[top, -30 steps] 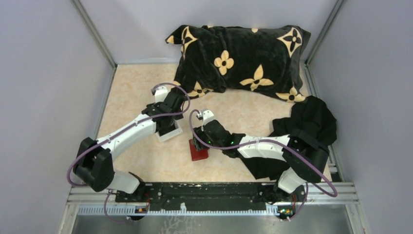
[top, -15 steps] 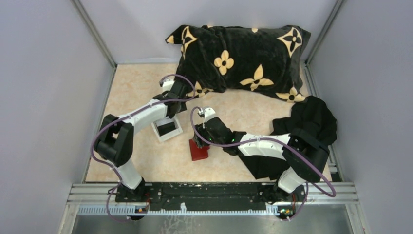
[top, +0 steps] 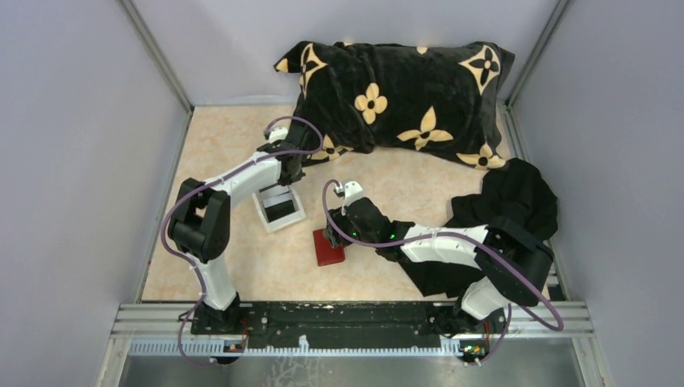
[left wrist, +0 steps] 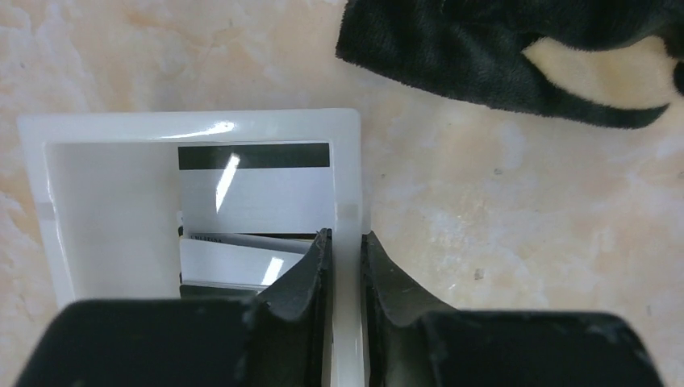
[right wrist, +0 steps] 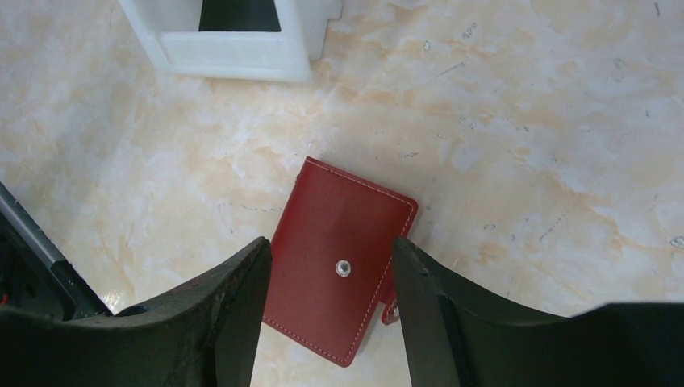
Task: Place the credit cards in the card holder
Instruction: Move the storage box to the center of the board.
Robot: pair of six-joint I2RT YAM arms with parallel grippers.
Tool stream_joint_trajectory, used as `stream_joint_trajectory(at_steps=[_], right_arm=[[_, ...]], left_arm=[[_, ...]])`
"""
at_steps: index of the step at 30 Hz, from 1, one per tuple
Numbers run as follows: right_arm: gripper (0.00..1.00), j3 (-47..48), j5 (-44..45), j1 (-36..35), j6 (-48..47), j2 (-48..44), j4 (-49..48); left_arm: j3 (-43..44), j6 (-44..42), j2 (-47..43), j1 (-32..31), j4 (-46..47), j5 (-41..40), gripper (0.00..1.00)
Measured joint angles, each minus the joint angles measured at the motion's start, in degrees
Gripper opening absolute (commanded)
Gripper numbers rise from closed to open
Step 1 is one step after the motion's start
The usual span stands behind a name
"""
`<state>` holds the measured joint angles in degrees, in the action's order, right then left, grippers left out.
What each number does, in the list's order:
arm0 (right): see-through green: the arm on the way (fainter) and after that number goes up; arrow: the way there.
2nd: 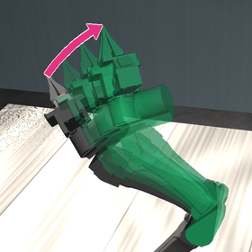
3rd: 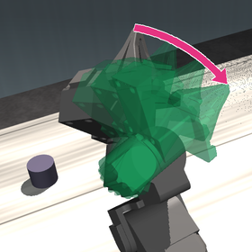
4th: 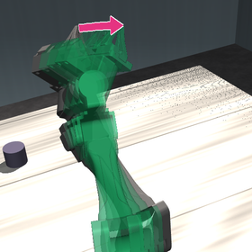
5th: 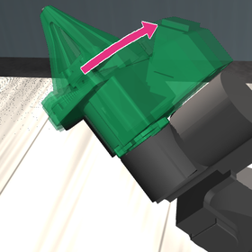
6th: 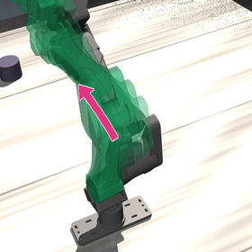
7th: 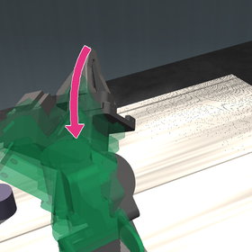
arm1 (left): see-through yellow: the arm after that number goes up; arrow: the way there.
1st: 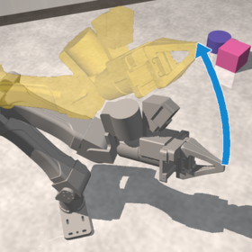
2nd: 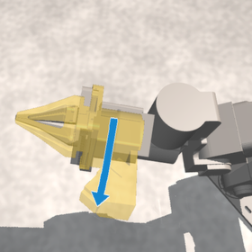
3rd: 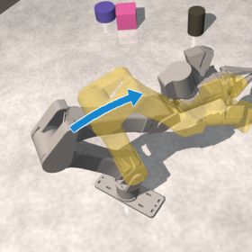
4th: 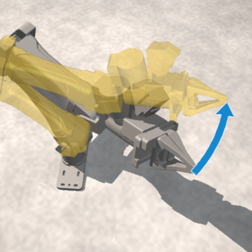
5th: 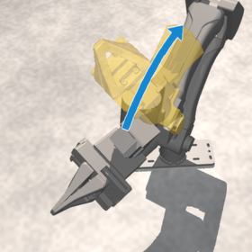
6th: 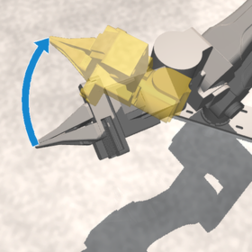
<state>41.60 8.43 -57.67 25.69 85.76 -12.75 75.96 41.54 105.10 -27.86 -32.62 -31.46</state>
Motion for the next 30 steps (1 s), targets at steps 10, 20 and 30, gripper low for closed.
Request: stream_joint_trajectory(at_steps=[10,20,30], right_arm=[[0.57,-3.13,-0.72,0.09,0.92,-5.86,-1.05],[0.57,-5.6,-0.79,0.09,1.07,-11.76,-0.57],[0.57,-5.62,3.3,0.09,0.87,-13.92,4.79]], left_arm=[[12.17,9.46,6.67,0.0,-12.46,1.55,0.0],[19.02,23.23,9.68,0.0,-21.86,5.2,0.06],[22.77,33.59,13.55,-0.72,-24.06,9.46,0.57]])
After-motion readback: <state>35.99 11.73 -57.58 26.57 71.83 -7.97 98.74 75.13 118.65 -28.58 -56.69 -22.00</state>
